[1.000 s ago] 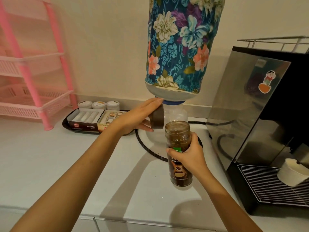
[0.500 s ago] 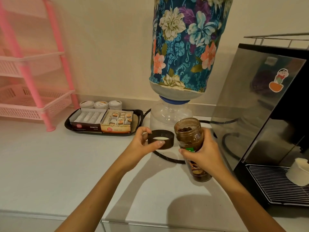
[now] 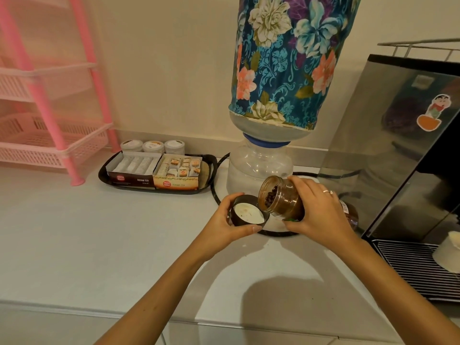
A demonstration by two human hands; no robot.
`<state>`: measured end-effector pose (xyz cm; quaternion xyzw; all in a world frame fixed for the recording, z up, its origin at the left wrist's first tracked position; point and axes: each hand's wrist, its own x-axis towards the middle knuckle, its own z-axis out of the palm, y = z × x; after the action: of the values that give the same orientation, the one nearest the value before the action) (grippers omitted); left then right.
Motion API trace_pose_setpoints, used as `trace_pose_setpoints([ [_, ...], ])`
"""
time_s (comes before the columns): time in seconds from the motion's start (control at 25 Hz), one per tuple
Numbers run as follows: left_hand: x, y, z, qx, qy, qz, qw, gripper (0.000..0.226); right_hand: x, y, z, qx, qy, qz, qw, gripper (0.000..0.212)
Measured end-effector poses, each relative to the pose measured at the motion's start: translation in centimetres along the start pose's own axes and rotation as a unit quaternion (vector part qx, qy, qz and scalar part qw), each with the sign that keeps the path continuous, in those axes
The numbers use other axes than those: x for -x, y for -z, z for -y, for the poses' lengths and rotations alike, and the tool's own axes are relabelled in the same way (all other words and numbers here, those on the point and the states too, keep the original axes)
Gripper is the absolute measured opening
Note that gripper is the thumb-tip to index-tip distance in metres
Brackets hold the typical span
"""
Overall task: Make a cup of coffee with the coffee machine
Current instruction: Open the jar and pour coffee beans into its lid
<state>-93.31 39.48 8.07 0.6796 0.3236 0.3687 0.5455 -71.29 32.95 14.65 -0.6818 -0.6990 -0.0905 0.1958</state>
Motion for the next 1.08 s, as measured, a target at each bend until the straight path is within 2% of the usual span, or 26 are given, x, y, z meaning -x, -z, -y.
trace_pose_setpoints([
  [0.4, -0.5, 0.2, 1.8, -0.004, 0.018, 0.003, 1.0, 0.079, -0.4, 0.0, 0.0, 0.096, 0.071, -0.013, 0.993, 0.096],
  [0.76, -0.6, 0.2, 2.4, 0.014, 0.024, 0.008, 1.0, 0.077, -0.9, -0.8, -0.2, 0.149, 0.108, -0.023, 0.983, 0.097],
  [1.08, -0.5, 0.7, 2.5, 0.039, 0.018, -0.003, 0.999, 0.078, -0.8, -1.7, 0.1, 0.072, 0.045, -0.024, 0.996, 0.098],
])
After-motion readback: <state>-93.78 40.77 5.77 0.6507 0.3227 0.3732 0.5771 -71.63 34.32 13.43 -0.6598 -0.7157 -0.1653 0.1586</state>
